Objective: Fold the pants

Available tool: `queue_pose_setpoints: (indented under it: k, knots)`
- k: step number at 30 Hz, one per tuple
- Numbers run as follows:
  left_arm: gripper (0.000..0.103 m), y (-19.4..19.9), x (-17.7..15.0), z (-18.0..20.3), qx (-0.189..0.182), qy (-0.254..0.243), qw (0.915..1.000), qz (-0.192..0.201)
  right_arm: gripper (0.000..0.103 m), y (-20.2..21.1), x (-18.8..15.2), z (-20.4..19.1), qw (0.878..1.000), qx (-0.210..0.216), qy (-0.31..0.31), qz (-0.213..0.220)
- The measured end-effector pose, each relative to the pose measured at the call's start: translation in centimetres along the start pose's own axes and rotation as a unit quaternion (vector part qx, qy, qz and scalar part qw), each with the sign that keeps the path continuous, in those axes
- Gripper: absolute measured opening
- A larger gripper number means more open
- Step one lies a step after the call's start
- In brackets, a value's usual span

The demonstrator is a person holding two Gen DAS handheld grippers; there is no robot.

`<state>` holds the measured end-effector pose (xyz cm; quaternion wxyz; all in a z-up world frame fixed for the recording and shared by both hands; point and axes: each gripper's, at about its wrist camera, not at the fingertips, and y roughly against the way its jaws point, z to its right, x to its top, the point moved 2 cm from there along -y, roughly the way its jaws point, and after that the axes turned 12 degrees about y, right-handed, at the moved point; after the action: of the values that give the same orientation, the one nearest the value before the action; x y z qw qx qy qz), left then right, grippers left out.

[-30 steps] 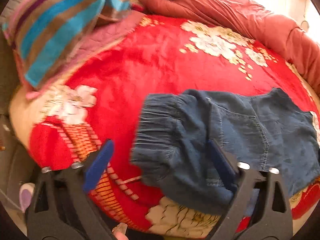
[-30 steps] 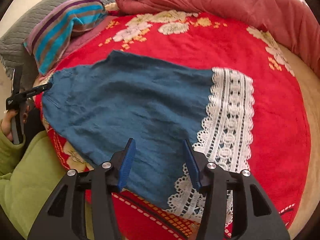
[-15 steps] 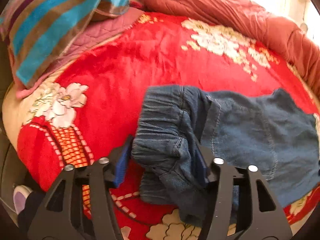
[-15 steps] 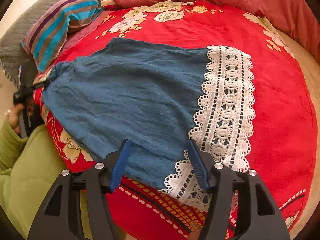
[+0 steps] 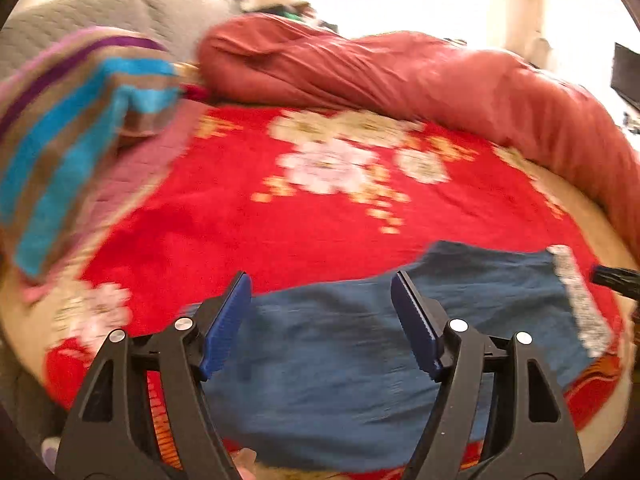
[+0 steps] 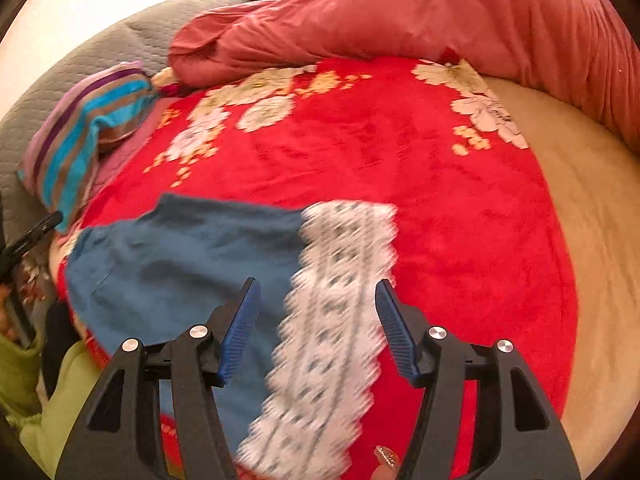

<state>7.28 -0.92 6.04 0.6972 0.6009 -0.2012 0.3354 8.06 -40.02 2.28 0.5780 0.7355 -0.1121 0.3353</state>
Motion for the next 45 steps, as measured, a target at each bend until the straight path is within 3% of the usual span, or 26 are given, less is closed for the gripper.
queue_pose_setpoints:
  k: [6,10,15,19,20,22,23,27,30,36,39,41,43,45]
  knots:
    - [0.065,-6.1,0.1,4.5,-0.05,-0.04,0.9952,-0.074,0.058,-3.1,2.0,3.1,0.999,0.018,-0.034,-0.008]
    - [0.068,-9.6,0.0,6.3,-0.065,-0.039,0.9909,-0.111,0.058,-6.1,2.8,4.2,0.998,0.035,-0.041,-0.023]
    - [0.076,-13.5,-0.6,8.1,-0.062,-0.056,0.9868,-0.139,0.051,-8.1,2.5,4.4,0.997,0.062,-0.049,-0.026]
    - [0.074,-16.0,-1.5,8.5,-0.064,-0.031,0.9849,-0.158,0.036,-8.0,2.4,4.1,0.995,0.084,-0.045,-0.017]
    - [0.067,-16.1,-1.7,8.6,-0.065,-0.031,0.9852,-0.155,0.03,-8.0,2.4,4.1,0.995,0.086,-0.043,-0.016]
    - [0.01,-15.6,-2.1,9.4,-0.081,-0.04,0.9846,-0.149,0.025,-7.7,2.4,3.8,0.995,0.093,-0.04,-0.006]
    - [0.005,-15.3,-2.1,9.5,-0.094,-0.034,0.9833,-0.152,0.024,-7.3,2.4,3.6,0.995,0.089,-0.037,0.0]
    - [0.004,-13.6,-1.3,10.6,-0.084,-0.057,0.9884,-0.113,0.022,-4.2,3.6,2.1,0.997,0.053,0.003,0.048]
    - [0.004,-13.8,-0.3,10.9,-0.077,-0.055,0.9905,-0.1,0.022,-3.8,4.4,2.1,0.997,0.031,0.02,0.061]
    - [0.005,-15.9,-1.2,11.2,-0.049,-0.084,0.991,-0.092,0.025,-8.4,3.9,2.8,0.999,-0.02,0.029,-0.011]
    - [0.021,-16.6,-1.7,10.2,-0.036,-0.071,0.9928,-0.089,0.034,-8.9,3.5,3.0,0.999,-0.032,0.023,-0.015]
    - [0.027,-16.3,-1.5,9.5,-0.042,-0.046,0.9941,-0.089,0.046,-8.4,3.5,3.0,0.998,-0.056,0.023,-0.017]
    - [0.043,-15.1,-1.0,8.5,-0.038,-0.022,0.9958,-0.08,0.05,-7.1,3.6,2.9,0.996,-0.085,0.025,-0.012]
    - [0.049,-13.2,-0.8,7.6,-0.028,-0.019,0.9975,-0.063,0.055,-5.1,3.6,2.8,0.993,-0.112,0.033,0.004]
